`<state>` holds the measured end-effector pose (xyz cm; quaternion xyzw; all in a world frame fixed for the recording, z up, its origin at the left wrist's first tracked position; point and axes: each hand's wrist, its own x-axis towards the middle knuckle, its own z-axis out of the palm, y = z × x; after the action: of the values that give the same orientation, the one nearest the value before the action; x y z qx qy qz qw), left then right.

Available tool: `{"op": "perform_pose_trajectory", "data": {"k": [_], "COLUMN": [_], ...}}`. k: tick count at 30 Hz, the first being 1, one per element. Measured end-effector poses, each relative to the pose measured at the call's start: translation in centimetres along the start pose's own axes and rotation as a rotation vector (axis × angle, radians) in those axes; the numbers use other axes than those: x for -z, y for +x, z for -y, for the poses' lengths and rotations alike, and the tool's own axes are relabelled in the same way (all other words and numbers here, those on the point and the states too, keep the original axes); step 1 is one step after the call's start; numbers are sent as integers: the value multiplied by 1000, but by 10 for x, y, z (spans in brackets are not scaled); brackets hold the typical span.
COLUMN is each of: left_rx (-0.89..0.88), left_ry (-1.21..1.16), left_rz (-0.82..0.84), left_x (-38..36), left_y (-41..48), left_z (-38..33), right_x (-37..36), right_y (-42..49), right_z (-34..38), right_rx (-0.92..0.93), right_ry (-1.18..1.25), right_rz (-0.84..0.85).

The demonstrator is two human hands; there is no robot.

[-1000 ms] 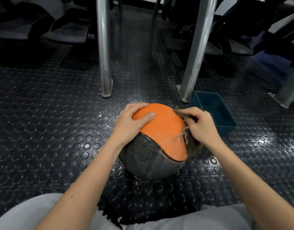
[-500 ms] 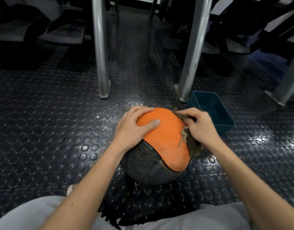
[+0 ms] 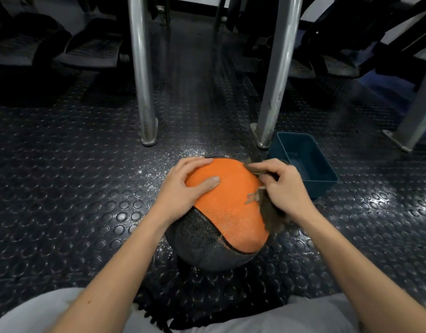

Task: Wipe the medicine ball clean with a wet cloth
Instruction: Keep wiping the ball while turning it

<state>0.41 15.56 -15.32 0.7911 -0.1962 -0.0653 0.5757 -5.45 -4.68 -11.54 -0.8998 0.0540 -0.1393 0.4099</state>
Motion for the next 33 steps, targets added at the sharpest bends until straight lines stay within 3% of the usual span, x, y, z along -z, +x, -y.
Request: {"op": "perform_pose_trajectory", "data": {"k": [4,6,10,16,18,22,23,29,31,33], "left_rx": [-49,-37,-26,-44,-33,-29,-29,-64,-42,-23], "left_ry": [-14,14,76,-3,13,86,87,29,39,55], "left_rz": [-15,7,18,-16,2,40,39,-24,3,30], "left_x": [2,3,-1,2,3,-1,-2,-1,0,-1], "left_y": [-4,-6,-5,-6,-6,-6,-5,-3,-3,-1], "left_z": [1,1,-3,1,1,-4,-4,1,-1,-4], "right_x": [-13,-8,9,-6,-2,7,8,-10,-6,3], "right_y": [-13,0,16,-5,4,19,18,-4,3,14], "right_z": [32,19,-8,28,16,-17,-17,30,23,5], "right_rx": [291,213,-131,182,142,-201,-213,216,185,25], "right_ry": [-129,-123,-12,-55,-4,10,30,-71,-21,11], "right_rz": [93,70,79,137,137,95,87,124,128,99]}}
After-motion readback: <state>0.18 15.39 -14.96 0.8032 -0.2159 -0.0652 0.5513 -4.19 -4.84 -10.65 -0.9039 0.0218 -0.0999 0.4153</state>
